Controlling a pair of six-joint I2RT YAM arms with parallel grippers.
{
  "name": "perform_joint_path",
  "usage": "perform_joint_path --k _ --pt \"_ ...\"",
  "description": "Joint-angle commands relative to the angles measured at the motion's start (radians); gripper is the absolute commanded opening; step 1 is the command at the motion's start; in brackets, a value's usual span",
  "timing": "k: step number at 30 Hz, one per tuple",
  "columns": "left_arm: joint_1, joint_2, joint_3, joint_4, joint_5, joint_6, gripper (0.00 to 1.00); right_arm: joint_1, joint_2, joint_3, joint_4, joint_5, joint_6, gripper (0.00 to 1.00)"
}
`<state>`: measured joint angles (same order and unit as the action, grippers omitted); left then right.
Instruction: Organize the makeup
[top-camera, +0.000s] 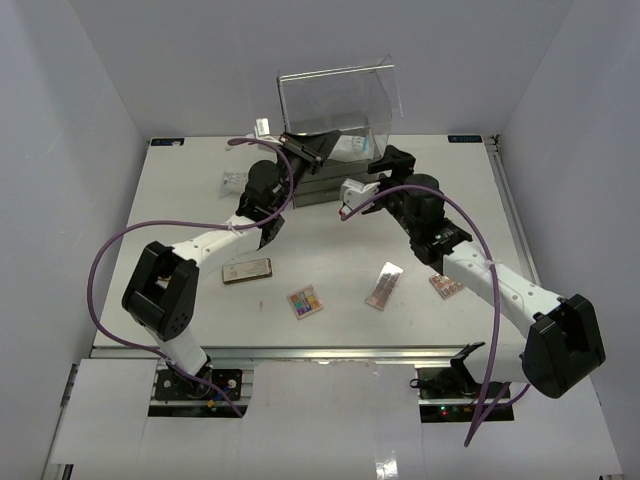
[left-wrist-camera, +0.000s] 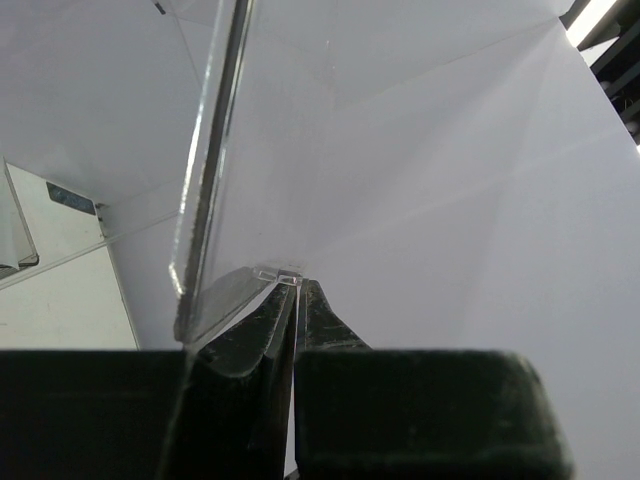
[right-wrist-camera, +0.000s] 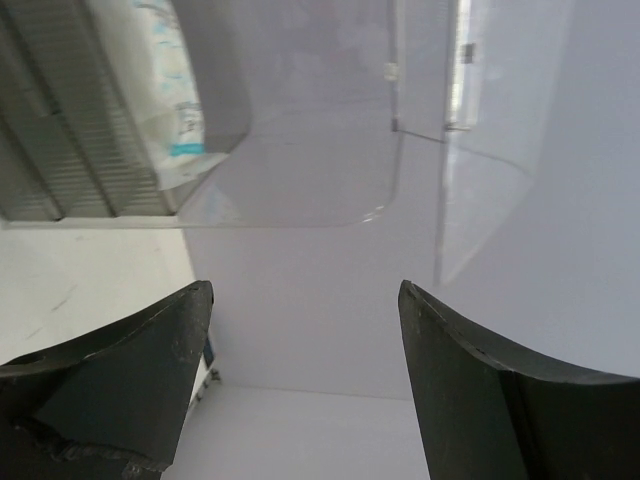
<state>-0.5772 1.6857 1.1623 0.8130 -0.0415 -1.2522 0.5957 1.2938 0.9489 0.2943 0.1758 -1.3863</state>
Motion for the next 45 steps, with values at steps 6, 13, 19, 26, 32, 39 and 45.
perform_joint_path --k 6,13,19,26,32,39,45 --pt "0.010 -0.040 -0.012 0.028 -0.009 -0.016 0.00 0.000 0.074 0.043 0.353 0.063 -0.129 0.85" --pt "0.010 -0.062 -0.061 0.037 -0.005 -0.016 0.02 -0.003 0.108 0.048 0.400 0.051 -0.133 0.85" --pt "0.010 -0.073 -0.098 0.046 -0.006 -0.021 0.03 -0.022 0.132 0.066 0.448 0.041 -0.123 0.86" --pt "0.010 -0.077 -0.085 0.046 -0.002 -0.014 0.03 -0.042 0.121 0.088 0.387 0.016 -0.050 0.86" --pt "0.010 -0.071 -0.062 0.043 0.001 -0.003 0.03 -0.044 0.059 0.114 -0.135 -0.166 0.013 0.70" --pt "0.010 -0.063 -0.046 0.043 0.003 -0.004 0.03 -0.045 0.068 0.142 -0.360 -0.284 -0.013 0.65" --pt "0.010 -0.064 -0.039 0.040 0.005 -0.006 0.03 -0.076 0.193 0.201 -0.109 -0.145 -0.014 0.70"
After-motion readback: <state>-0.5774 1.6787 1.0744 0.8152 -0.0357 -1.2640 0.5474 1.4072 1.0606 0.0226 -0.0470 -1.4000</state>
